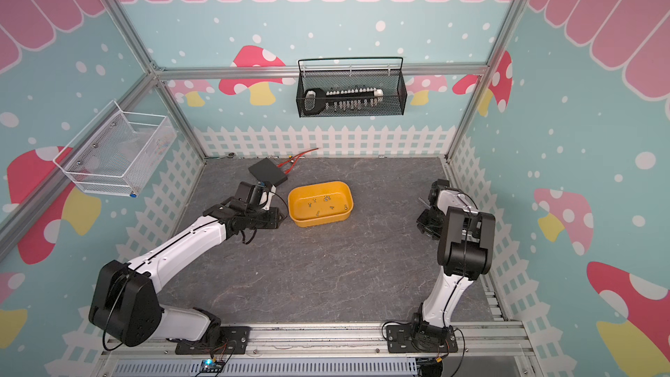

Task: Put the screws on the desktop into the storage box
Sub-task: Pick up the screw from the center of the board.

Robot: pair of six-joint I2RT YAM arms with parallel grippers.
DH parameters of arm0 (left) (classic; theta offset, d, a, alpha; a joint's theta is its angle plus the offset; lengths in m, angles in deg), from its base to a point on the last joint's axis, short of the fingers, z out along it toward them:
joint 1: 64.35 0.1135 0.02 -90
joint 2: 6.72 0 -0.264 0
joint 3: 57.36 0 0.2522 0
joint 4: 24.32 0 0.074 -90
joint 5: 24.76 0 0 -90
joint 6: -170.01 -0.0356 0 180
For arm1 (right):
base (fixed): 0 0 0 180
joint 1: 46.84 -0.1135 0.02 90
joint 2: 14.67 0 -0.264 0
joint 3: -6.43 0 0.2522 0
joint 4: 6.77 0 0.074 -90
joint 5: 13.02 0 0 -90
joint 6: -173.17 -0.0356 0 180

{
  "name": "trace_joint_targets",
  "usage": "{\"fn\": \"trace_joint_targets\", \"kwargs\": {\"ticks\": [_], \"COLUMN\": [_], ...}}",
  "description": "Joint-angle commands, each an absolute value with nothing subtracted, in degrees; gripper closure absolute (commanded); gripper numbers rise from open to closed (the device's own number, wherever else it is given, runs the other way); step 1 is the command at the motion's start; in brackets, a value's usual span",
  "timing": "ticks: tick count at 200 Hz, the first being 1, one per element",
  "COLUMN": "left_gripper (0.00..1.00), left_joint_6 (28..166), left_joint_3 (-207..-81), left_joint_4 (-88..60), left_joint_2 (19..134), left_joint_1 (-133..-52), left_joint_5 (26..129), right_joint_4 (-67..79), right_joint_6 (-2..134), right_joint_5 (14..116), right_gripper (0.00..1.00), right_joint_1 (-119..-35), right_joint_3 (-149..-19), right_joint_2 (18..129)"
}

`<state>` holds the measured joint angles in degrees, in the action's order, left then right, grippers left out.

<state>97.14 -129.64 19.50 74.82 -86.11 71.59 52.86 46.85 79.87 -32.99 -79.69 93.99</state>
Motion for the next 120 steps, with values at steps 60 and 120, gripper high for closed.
{"fn": "trace_joint_targets", "kwargs": {"ticks": [60,120], "left_gripper": [0.64,0.65], "left_joint_6": [96.10,96.10], "left_joint_3": [-128.86,-128.78], "left_joint_4": [18.35,18.34], "left_joint_2": [74.07,74.16], "left_joint_1": [-85.45,-85.36], "left_joint_5": [72.98,72.92], "right_joint_4": [51.48,51.23], "right_joint_6": [46.62,46.89], "right_joint_5": [78.87,78.53], "right_gripper": [0.65,0.77], "right_joint_1": [-32.18,-32.16], "right_joint_3": [-79.78,-79.67], "right_joint_2": [97.44,96.65]}}
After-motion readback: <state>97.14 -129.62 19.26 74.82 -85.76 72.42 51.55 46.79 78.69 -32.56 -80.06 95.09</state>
